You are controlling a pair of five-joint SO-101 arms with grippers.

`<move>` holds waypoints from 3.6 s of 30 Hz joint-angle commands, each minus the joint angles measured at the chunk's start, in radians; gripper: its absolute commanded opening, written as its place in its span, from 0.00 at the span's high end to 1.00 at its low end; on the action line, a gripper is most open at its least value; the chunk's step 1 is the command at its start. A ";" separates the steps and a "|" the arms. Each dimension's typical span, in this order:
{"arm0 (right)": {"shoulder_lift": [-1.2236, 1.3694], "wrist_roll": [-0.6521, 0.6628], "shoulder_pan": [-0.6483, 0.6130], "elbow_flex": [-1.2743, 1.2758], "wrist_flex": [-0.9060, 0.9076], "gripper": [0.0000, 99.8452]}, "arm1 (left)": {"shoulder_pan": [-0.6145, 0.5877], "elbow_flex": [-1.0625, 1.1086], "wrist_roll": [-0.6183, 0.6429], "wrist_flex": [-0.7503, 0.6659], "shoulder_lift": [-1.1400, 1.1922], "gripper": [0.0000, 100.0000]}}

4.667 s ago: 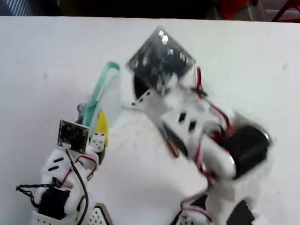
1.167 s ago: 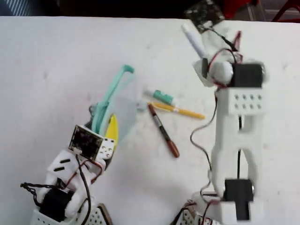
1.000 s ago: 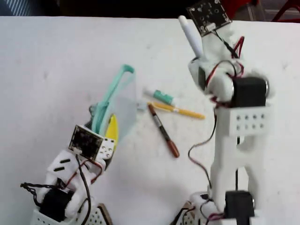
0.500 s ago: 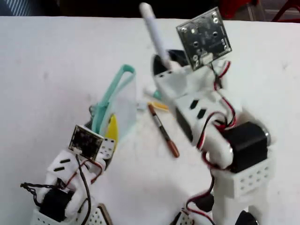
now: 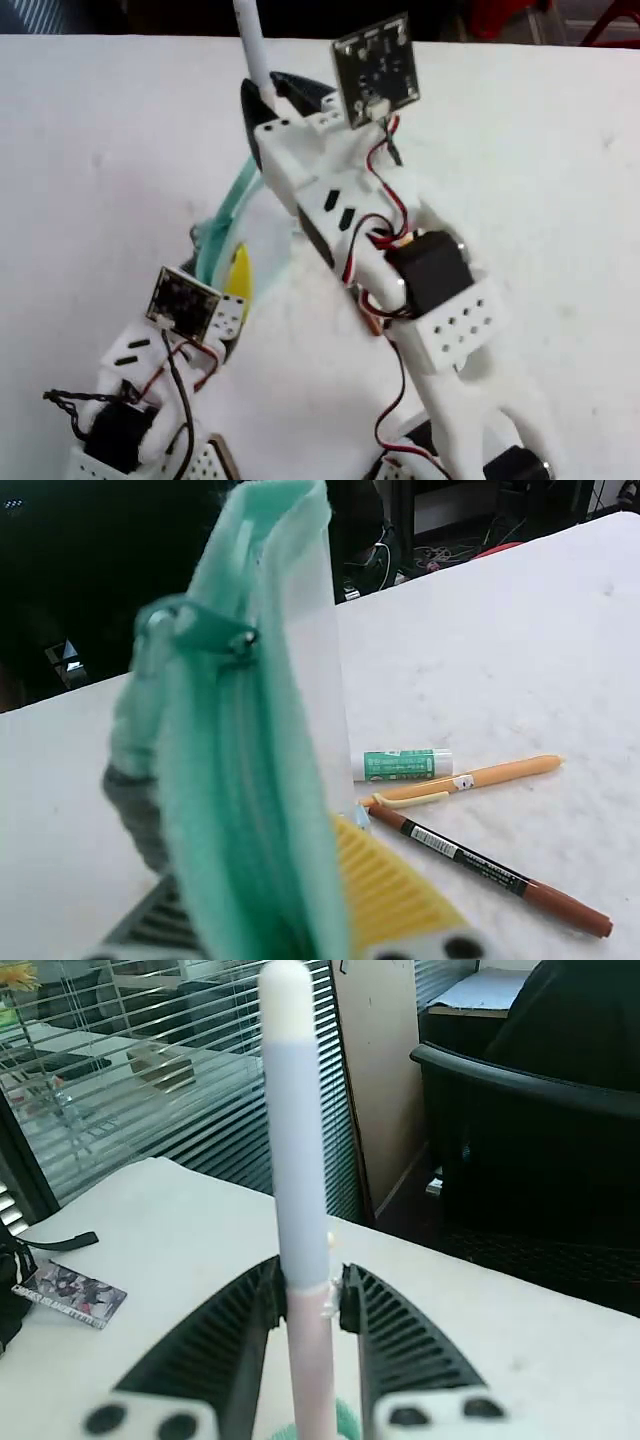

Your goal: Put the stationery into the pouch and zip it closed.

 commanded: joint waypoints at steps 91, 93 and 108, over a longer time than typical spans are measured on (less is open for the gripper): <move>-0.245 0.038 0.286 0.193 0.165 0.81 | -0.128 0.014 0.132 0.000 0.004 0.74; -0.217 0.110 0.367 0.190 0.203 0.81 | -0.128 0.014 0.135 0.000 0.004 0.74; 0.334 0.766 0.493 0.204 0.412 0.85 | -0.128 0.015 0.137 0.000 0.004 0.74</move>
